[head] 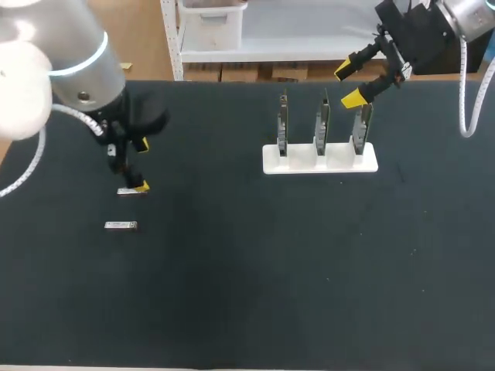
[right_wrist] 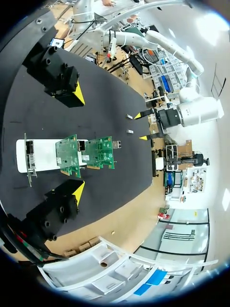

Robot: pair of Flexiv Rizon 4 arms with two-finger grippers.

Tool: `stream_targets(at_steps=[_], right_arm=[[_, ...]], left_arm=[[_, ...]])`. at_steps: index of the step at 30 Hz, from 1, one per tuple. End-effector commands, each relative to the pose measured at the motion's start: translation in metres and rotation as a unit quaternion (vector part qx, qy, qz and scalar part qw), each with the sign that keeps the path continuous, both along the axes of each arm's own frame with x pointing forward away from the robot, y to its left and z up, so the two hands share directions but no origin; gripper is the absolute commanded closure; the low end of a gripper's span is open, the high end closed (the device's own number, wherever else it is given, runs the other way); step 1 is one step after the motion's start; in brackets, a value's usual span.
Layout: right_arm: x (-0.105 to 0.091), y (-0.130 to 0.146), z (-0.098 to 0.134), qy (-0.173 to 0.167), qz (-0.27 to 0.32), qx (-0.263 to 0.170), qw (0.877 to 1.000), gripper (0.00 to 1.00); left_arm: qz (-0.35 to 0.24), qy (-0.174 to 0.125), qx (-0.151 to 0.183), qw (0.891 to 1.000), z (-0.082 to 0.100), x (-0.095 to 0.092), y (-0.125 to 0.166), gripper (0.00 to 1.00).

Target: Pick up the optical module with the left hand, and insert it into the network port with the right hand.

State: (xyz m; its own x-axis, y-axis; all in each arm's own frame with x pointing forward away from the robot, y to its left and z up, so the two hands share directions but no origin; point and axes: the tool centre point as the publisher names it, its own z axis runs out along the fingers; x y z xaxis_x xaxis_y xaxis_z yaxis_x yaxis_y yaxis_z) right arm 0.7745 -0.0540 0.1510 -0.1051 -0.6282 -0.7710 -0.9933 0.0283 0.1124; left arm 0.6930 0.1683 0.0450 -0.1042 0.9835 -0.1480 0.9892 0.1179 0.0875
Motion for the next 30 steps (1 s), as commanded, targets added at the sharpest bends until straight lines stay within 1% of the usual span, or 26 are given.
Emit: stream_targets(at_steps=[1, 4, 5, 7, 8, 10, 15, 17, 26, 30], right_arm=[[-0.001, 0.0, 0.0, -0.001, -0.001, 0.0, 1.0, 0.0], [-0.001, 0.0, 0.0, -0.001, -0.001, 0.0, 1.0, 0.0], [-0.001, 0.0, 0.0, -0.001, -0.001, 0.0, 1.0, 0.0], [-0.001, 0.0, 0.0, -0.001, -0.001, 0.0, 1.0, 0.0], [-0.001, 0.0, 0.0, -0.001, -0.001, 0.0, 1.0, 0.0], [-0.001, 0.0, 0.0, -0.001, -0.001, 0.0, 1.0, 0.0], [-0.001, 0.0, 0.0, -0.001, -0.001, 0.0, 1.0, 0.0], [-0.001, 0.0, 0.0, -0.001, -0.001, 0.0, 1.0, 0.0], [-0.001, 0.0, 0.0, -0.001, -0.001, 0.0, 1.0, 0.0], [-0.001, 0.0, 0.0, -0.001, -0.001, 0.0, 1.0, 0.0]], left_arm=[[0.0, -0.005, 0.005, 1.0, -0.004, -0.008, 0.011, 0.0], [0.0, 0.0, 0.018, 1.0, -0.008, -0.01, 0.02, 0.0], [-0.003, 0.002, 0.028, 1.0, -0.01, -0.012, 0.023, 0.0], [-0.004, 0.01, 0.029, 1.0, -0.013, -0.014, 0.026, 0.0], [-0.007, 0.011, 0.036, 0.999, -0.014, -0.016, 0.028, 0.0], [-0.006, 0.014, 0.035, 0.999, -0.018, -0.017, 0.03, 0.0], [-0.009, 0.025, 0.047, 0.999, -0.025, -0.019, 0.032, 0.0], [-0.006, 0.027, 0.045, 0.999, -0.029, -0.018, 0.033, 0.0], [-0.005, 0.023, 0.067, 0.997, -0.042, -0.013, 0.038, 0.0], [-0.004, 0.02, 0.069, 0.997, -0.047, -0.009, 0.039, 0.0]])
